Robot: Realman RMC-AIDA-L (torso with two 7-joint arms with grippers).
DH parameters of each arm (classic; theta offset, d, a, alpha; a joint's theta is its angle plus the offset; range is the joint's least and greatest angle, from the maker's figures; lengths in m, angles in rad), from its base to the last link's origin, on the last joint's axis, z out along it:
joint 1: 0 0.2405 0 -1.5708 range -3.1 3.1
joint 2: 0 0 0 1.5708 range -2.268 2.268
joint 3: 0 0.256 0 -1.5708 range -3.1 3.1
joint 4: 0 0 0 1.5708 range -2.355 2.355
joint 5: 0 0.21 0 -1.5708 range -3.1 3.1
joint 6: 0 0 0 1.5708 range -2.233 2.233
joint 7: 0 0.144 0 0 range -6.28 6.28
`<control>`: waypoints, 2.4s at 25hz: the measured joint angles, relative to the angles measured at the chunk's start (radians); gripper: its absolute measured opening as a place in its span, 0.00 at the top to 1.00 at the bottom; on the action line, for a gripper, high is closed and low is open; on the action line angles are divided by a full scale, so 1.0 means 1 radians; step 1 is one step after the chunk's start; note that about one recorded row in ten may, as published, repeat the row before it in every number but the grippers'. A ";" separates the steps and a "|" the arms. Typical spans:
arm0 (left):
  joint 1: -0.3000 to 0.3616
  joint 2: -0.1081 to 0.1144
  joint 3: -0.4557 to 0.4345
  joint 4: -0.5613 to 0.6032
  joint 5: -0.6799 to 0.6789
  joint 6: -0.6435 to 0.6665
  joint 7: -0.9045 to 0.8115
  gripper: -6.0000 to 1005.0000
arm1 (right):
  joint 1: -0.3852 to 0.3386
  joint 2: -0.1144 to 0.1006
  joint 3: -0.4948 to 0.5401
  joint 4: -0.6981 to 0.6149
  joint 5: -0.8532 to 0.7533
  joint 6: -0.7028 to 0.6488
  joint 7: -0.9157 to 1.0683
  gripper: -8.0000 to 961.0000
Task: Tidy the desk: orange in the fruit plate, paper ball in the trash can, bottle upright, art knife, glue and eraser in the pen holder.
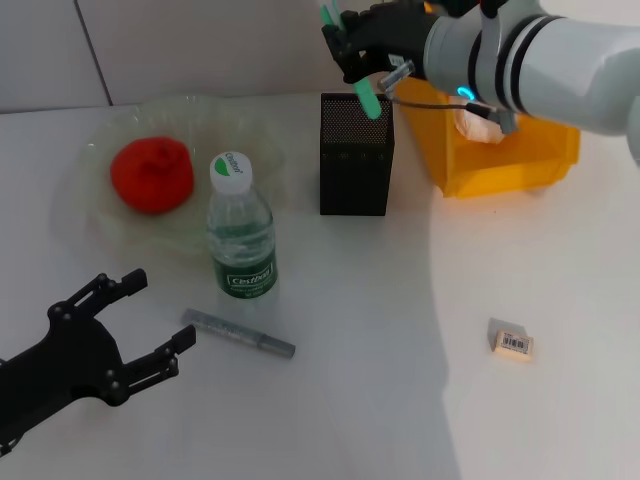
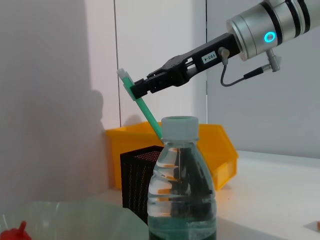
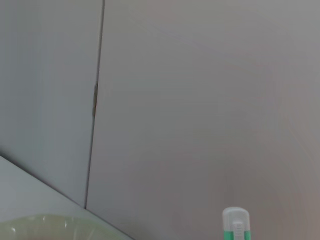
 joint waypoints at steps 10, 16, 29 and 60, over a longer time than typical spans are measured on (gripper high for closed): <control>0.003 0.000 0.000 -0.002 0.000 0.000 0.000 0.14 | -0.029 0.002 -0.084 0.081 0.003 0.154 0.004 0.71; 0.000 0.000 0.000 -0.002 0.000 0.000 0.000 0.14 | -0.037 0.002 -0.094 0.089 0.007 0.160 0.005 0.70; 0.001 0.002 0.000 -0.002 0.000 -0.003 0.000 0.14 | -0.087 -0.002 -0.018 -0.177 0.012 -0.148 -0.001 0.44; -0.014 0.003 0.000 0.005 0.000 -0.025 0.000 0.14 | 0.044 -0.019 0.499 -0.331 0.118 -1.388 -0.226 0.33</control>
